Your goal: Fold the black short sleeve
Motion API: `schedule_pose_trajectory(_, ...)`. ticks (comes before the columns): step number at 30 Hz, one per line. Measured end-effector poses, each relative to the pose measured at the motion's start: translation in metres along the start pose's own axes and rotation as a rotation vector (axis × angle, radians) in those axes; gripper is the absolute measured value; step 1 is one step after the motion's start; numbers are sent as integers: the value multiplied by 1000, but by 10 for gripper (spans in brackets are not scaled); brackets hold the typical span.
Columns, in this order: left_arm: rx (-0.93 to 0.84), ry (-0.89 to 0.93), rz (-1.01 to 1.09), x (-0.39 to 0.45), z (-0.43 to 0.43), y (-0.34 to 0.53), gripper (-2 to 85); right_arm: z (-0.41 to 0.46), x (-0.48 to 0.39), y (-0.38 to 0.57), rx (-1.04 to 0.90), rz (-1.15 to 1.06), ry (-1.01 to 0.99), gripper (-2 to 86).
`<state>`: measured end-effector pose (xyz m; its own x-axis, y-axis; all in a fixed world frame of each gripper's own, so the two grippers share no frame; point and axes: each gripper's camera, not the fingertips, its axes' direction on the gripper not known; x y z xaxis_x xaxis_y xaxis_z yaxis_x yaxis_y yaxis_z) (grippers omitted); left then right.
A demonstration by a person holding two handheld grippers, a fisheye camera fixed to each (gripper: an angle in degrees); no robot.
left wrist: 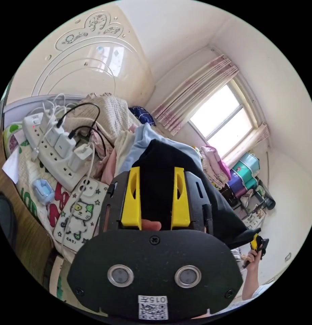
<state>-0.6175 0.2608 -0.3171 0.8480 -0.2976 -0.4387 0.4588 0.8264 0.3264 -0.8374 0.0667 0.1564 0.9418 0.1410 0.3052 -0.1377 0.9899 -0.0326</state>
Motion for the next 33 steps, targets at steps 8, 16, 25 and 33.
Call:
schedule_pose_trajectory(8, 140, 237, 263, 83, -70, 0, 0, -77, -46, -65, 82, -11, 27, 43)
schedule_pose_trajectory(16, 64, 525, 531, 209, -108, 19, -2, -247, -98, -106, 376, -30, 75, 40)
schedule_pose_trajectory(25, -65, 737, 450, 283, -16, 67, -2, -373, -127, -141, 546, -78, 242, 36)
schedule_pose_trajectory(33, -139, 73, 276, 304, 170, 98, 12, -251, 63, -246, 218, 199, 336, 46)
